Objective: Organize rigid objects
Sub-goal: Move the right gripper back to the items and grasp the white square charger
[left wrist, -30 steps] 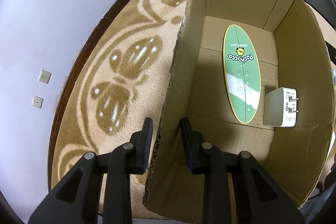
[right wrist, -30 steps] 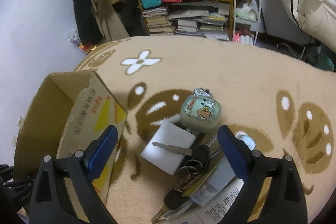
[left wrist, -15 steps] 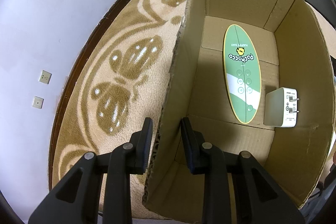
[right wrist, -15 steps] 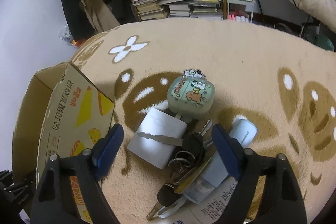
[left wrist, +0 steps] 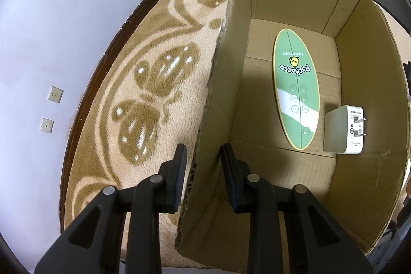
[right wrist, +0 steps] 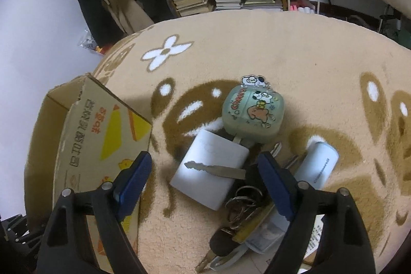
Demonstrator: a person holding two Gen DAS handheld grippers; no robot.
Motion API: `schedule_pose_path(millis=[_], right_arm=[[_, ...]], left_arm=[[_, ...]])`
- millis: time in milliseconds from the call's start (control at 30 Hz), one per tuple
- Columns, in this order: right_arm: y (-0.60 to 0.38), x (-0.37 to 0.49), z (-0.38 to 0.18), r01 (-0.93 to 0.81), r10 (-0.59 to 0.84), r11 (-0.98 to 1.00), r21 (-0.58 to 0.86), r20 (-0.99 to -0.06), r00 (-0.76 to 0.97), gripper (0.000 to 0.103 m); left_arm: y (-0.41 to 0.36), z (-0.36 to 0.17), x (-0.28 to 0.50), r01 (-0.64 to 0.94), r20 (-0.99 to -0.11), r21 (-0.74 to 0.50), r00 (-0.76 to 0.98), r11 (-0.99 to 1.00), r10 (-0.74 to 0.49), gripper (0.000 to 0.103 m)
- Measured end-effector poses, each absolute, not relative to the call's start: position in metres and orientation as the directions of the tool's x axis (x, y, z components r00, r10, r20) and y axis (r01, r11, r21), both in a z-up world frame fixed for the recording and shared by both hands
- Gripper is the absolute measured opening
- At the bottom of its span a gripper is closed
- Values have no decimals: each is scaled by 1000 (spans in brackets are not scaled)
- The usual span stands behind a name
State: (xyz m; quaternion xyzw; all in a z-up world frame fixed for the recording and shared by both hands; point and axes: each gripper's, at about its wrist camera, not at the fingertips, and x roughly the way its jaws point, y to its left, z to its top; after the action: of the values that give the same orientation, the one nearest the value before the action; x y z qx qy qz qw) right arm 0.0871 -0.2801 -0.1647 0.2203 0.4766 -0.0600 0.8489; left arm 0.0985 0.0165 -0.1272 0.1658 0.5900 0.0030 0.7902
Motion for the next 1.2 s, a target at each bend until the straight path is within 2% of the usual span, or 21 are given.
schedule_pose_path(millis=[333,600,1200], right_arm=[[-293,97,-170,335,165,856,394,-822,545,89],[-291,101,-180,368,105,874,319,-861,498,89],[-274,112,-191,303,133,907,291,-882,451,89]], left_arm=[[15,-128,98,196,-929,278,306,940,211,28],[13,-129,98,198,-928,282,304,939,215,28],[13,-129,98,199,-928,285,303,937,218,28]])
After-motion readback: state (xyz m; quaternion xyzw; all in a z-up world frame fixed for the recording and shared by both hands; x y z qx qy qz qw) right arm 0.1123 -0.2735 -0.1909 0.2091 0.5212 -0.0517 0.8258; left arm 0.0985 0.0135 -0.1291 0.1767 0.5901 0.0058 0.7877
